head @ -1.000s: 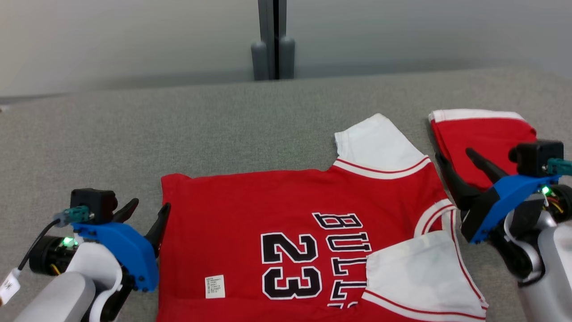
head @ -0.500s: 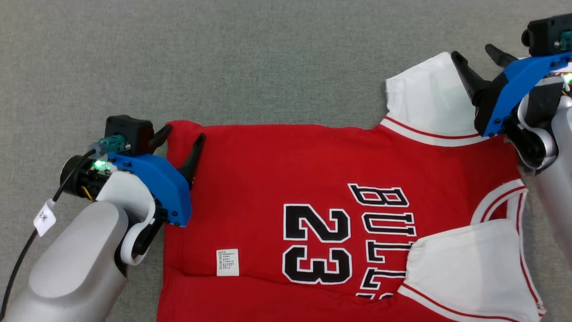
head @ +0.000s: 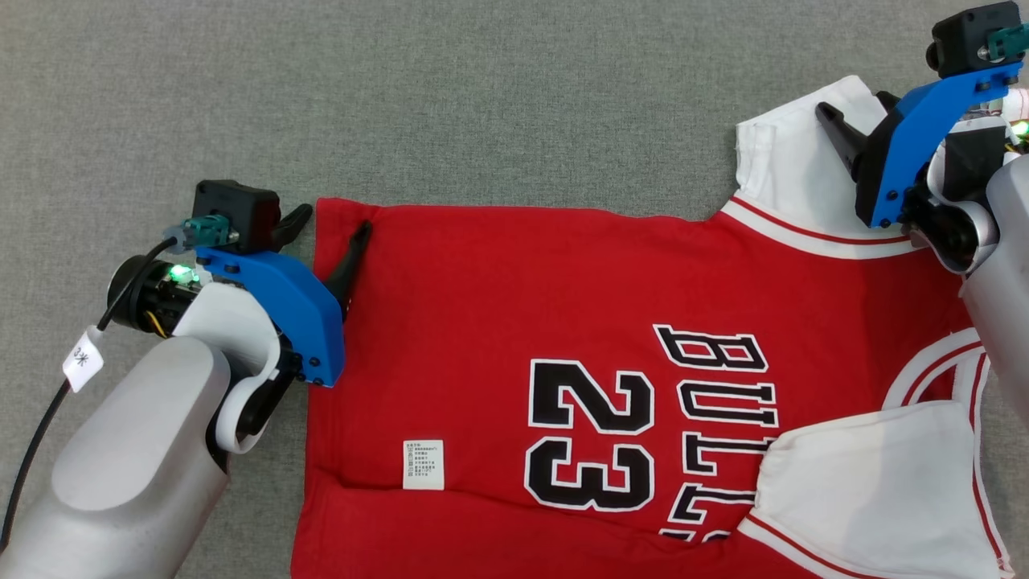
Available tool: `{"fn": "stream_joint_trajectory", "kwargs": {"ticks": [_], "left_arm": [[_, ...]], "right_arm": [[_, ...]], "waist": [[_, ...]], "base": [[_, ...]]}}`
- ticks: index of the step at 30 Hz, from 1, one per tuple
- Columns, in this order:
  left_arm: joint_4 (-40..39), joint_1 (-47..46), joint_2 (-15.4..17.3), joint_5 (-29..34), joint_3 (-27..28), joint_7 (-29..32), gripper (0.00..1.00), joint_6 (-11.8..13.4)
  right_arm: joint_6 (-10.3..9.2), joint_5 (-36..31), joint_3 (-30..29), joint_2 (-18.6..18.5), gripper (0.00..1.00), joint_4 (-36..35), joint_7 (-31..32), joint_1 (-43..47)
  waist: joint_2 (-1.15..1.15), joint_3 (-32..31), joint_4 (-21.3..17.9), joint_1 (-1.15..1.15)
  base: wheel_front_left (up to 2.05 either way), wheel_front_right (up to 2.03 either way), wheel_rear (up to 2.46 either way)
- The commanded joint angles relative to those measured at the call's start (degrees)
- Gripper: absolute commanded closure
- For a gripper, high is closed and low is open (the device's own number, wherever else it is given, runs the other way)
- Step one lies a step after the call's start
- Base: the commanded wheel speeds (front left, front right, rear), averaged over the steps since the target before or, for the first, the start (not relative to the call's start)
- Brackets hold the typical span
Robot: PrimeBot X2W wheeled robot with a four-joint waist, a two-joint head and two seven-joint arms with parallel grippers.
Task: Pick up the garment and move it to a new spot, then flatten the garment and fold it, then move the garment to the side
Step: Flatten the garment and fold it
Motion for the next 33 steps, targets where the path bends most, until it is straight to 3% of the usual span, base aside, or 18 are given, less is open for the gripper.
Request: {"fn": "stream_joint_trajectory", "kwargs": {"ticks": [1,2,3,4,5,8,24,33], "left_arm": [[0.22,-0.81,0.23,-0.04,-0.19,0.36,0.00,-0.24],[0.37,-0.91,0.21,-0.19,-0.28,0.52,0.00,-0.38],[0.60,-1.01,0.20,-0.44,-0.37,0.82,0.00,-0.50],[0.88,-1.08,0.22,-0.64,-0.49,1.28,0.00,-0.78],[1.15,-1.11,0.26,-0.89,-0.52,1.53,0.24,-0.93],[1.79,-1.33,0.41,-1.53,-0.17,1.09,1.00,-1.86],[7.32,1.25,2.34,-4.21,1.11,0.05,1.00,-3.22],[8.67,3.85,3.95,-7.18,-1.17,6.55,1.00,-6.25]], "right_arm": [[0.01,0.95,1.89,0.45,0.04,0.82,1.37,0.18],[0.06,1.54,2.95,0.44,0.37,0.66,1.88,0.12],[0.07,2.07,4.02,0.28,0.56,0.38,1.99,0.07],[0.07,2.73,4.95,0.05,0.65,-0.06,1.90,-0.05],[0.07,3.38,5.82,-0.22,1.00,-0.52,1.48,-0.26],[0.00,5.10,7.92,-1.36,1.00,-1.94,-0.93,-0.92],[-0.02,8.92,10.17,-1.05,1.00,5.03,-18.18,0.73],[-0.01,12.62,14.65,-0.55,1.00,2.72,-16.20,7.70]], "waist": [[0.00,0.02,-0.02,0.01],[0.00,0.00,-0.04,0.01],[0.00,-0.08,-0.08,0.01],[0.00,-0.17,-0.12,0.01],[0.00,-0.30,-0.19,0.01],[0.00,-0.83,-0.46,0.01],[0.00,-8.80,-2.93,0.01],[0.00,-17.05,-4.71,0.01]], "base": [[0.00,0.00,0.00],[0.00,0.00,0.00],[0.00,0.00,0.00],[0.00,0.00,0.00],[0.00,0.00,0.00],[0.00,0.00,0.00],[0.00,0.00,0.00],[0.00,0.00,0.00]]}}
